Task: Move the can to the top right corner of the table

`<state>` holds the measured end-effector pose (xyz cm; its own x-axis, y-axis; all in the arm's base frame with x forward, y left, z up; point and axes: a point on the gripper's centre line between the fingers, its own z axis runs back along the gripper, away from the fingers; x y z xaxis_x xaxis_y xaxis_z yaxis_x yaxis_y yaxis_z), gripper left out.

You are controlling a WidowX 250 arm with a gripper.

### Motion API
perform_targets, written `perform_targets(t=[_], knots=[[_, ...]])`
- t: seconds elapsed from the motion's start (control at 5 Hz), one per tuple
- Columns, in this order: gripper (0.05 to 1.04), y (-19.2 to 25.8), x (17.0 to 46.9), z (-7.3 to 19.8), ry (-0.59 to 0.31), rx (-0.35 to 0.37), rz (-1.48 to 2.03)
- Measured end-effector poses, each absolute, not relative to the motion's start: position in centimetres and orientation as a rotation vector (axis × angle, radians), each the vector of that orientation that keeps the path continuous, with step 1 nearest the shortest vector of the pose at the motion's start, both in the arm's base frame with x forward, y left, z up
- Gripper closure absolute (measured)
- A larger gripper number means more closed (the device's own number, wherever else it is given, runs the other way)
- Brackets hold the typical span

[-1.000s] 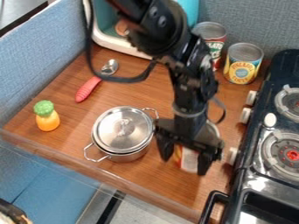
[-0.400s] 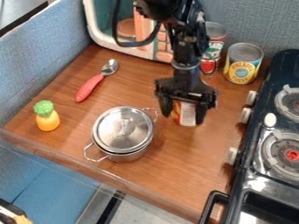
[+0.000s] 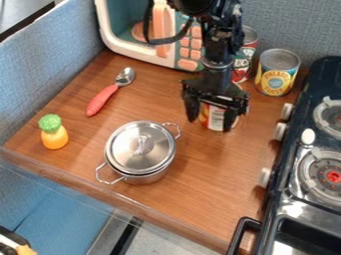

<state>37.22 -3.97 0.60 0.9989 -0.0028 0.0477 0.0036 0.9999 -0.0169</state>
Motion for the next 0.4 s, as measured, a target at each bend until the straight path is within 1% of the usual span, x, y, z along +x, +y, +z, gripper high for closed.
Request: perform_targets(t=[0.2,0.4], knots=[[0.084,-4.8,35.8,3.6,-0.08,-0.017,-0.061],[0.084,-4.2,34.0,6.9,-0.124,0.004,-0.063]])
